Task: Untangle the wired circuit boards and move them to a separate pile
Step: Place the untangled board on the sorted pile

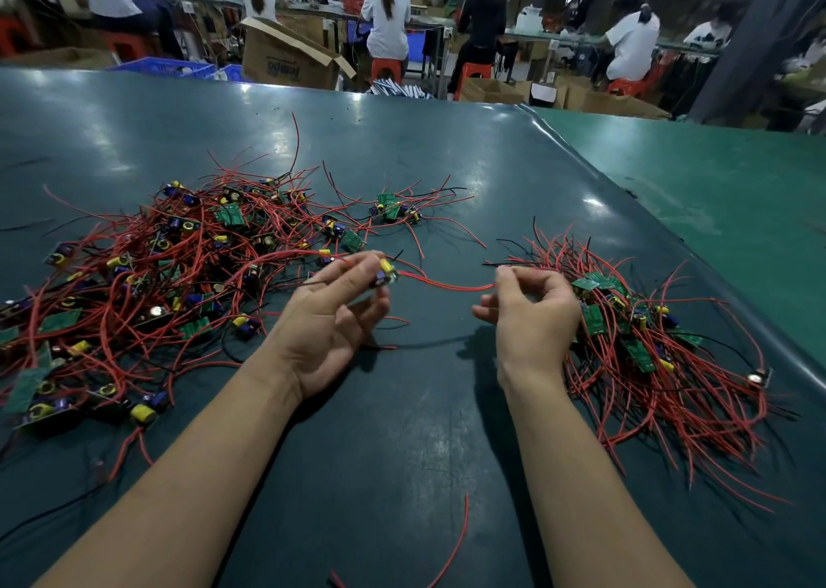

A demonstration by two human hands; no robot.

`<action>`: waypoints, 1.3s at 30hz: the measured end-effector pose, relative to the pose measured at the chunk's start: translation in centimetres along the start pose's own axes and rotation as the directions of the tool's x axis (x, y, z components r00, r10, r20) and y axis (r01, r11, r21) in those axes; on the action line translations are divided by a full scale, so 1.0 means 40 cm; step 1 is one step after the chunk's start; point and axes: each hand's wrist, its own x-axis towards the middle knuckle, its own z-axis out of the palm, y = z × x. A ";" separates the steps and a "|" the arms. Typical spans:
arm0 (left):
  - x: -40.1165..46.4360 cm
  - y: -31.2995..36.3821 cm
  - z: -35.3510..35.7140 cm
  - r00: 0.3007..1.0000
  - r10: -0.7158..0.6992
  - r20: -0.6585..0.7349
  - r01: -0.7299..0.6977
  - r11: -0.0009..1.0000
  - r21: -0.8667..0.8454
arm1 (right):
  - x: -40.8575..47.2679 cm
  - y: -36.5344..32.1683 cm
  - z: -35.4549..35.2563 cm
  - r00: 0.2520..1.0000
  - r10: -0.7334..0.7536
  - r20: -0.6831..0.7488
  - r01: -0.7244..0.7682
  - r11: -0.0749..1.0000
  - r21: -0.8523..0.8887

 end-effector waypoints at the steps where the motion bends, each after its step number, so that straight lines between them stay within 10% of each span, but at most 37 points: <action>1: 0.002 0.002 -0.002 0.999 0.035 -0.015 -0.035 0.999 -0.017 | -0.003 0.003 0.003 0.998 0.040 0.048 -0.040 0.999 0.001; 9: 0.012 -0.002 -0.007 0.975 0.207 -0.076 -0.203 0.977 0.056 | -0.010 0.007 0.000 0.970 0.161 0.182 -0.145 0.985 -0.097; 12: 0.013 -0.008 -0.006 0.960 0.268 -0.081 -0.250 0.951 0.181 | -0.025 0.014 -0.004 0.956 -0.114 0.270 0.246 0.815 -0.525; 14: 0.015 -0.013 -0.005 0.955 0.286 -0.083 -0.260 0.936 0.239 | -0.041 0.005 0.004 0.907 -0.246 0.342 0.387 0.806 -0.447; 18: 0.010 -0.034 -0.002 0.960 0.277 -0.029 -0.241 0.879 0.412 | -0.079 -0.020 0.031 0.823 0.052 0.566 -0.010 0.997 -0.077; 30: -0.013 -0.041 0.002 0.979 0.103 0.175 -0.188 0.784 0.592 | -0.064 -0.032 0.018 0.653 0.278 0.705 -0.388 0.922 -0.005; 39: -0.004 -0.035 0.006 0.941 -0.165 0.295 0.091 0.964 0.248 | -0.070 -0.034 0.029 0.576 0.259 0.775 -0.527 0.843 0.111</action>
